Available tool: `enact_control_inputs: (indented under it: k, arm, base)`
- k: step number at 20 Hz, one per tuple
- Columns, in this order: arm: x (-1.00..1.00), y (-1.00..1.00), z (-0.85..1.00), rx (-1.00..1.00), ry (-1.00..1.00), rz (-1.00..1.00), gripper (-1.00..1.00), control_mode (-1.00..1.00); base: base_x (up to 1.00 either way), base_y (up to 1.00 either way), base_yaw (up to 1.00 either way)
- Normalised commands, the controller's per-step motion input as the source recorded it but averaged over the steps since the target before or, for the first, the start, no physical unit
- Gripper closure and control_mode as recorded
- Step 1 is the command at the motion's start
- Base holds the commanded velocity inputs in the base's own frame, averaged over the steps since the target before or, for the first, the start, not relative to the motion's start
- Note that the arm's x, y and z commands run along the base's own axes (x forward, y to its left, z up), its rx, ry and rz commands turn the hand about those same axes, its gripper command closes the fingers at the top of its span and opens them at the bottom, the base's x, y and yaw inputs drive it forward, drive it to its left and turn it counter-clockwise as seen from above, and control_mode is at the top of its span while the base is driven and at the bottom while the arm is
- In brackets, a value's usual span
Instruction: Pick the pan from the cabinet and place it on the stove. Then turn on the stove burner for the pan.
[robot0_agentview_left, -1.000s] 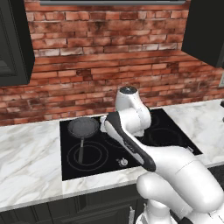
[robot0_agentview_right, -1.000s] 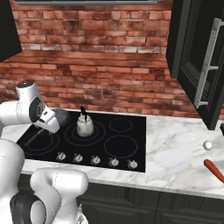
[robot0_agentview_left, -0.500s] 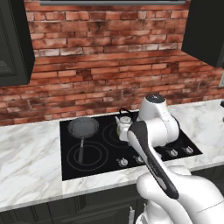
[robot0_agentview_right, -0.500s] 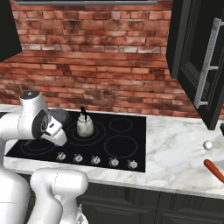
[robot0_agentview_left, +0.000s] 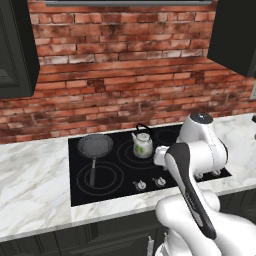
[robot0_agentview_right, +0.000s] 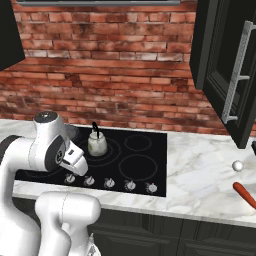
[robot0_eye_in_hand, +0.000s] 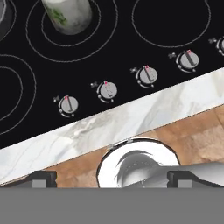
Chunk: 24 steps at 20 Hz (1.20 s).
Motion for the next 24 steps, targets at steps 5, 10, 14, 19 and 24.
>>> enact_control_inputs:
  k: [5, 10, 14, 19, 24]
  arm:
    - [0.04, -0.13, -0.06, -0.03, 0.02, 0.00, -1.00, -1.00]
    - [0.17, 0.00, -0.21, -0.09, 0.07, 0.03, -1.00, -1.00]
    - [0.28, 0.00, -0.15, -0.04, 0.05, 0.07, -1.00, -1.00]
    - [0.30, -0.09, -0.10, 0.00, 0.04, 0.10, -1.00, -1.00]
    - [0.14, -0.10, -0.18, 0.00, 0.03, 0.11, -1.00, -1.00]
  base:
    - [0.00, 0.00, 0.00]
    - [0.00, 0.00, 0.00]
    - [0.00, 0.00, 0.00]
    - [0.00, 0.00, 0.00]
    - [0.00, 0.00, 0.00]
